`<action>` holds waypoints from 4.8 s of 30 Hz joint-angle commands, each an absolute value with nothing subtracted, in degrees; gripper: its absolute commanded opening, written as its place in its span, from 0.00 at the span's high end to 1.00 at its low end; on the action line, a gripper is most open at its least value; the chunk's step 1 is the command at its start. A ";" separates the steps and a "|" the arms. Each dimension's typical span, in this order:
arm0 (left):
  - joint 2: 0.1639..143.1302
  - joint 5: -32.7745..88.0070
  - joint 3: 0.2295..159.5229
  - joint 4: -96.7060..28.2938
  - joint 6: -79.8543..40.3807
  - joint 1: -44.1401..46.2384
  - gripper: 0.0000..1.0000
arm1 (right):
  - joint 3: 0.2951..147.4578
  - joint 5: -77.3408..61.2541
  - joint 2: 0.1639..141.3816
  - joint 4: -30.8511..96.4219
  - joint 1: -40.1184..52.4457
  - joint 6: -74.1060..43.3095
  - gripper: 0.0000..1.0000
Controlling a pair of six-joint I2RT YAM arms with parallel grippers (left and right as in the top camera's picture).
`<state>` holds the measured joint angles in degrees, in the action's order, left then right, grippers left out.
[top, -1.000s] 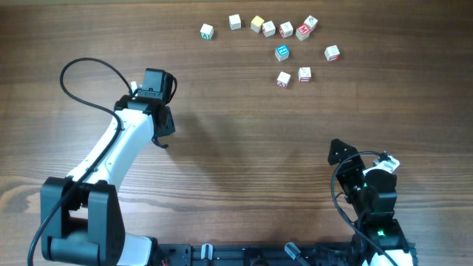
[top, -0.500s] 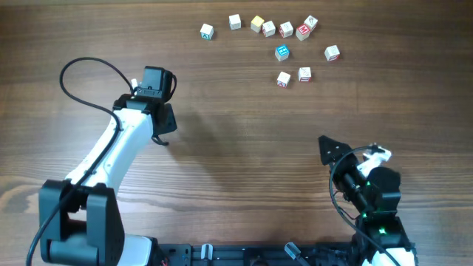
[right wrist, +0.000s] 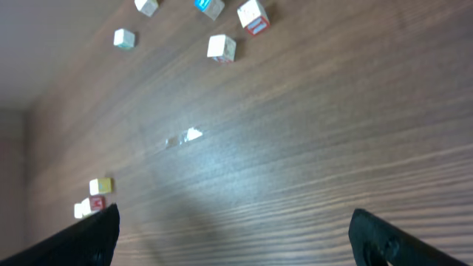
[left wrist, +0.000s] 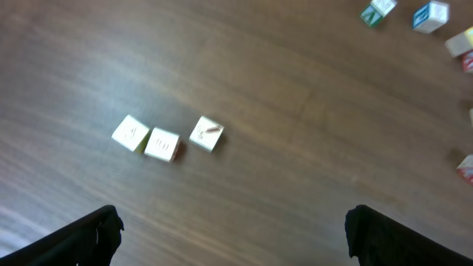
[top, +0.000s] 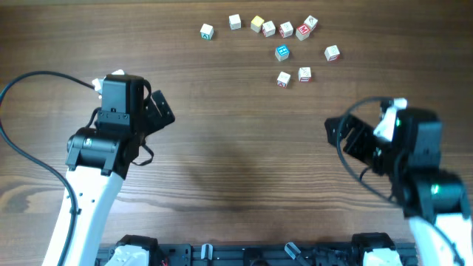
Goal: Form a horizontal line
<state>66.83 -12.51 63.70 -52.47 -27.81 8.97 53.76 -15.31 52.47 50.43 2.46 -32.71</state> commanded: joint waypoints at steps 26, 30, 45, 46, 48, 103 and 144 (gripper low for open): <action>66.43 -12.23 64.25 -62.00 -29.19 8.73 0.00 | 103.22 -7.01 127.72 28.10 10.98 2.59 0.01; 66.43 -12.21 64.25 -62.00 -29.19 8.73 0.00 | 103.20 -7.01 134.87 23.20 11.07 3.03 0.05; 66.43 -12.21 64.25 -62.00 -29.19 8.73 0.00 | 103.13 -6.96 137.45 17.61 14.11 5.78 0.73; 66.43 -12.21 64.25 -62.00 -29.19 8.73 0.00 | 103.13 -6.96 137.36 17.67 14.15 5.65 0.76; 66.43 -12.21 64.25 -62.00 -29.19 8.73 0.00 | 103.13 -7.05 136.31 18.24 14.20 3.29 0.81; 66.43 -12.21 64.25 -62.00 -29.21 8.73 0.00 | 97.32 -36.29 136.53 9.63 43.29 -49.50 0.79; 66.43 -12.21 64.25 -62.00 -29.21 8.73 0.00 | 97.17 -49.56 135.81 4.03 26.41 -49.87 0.00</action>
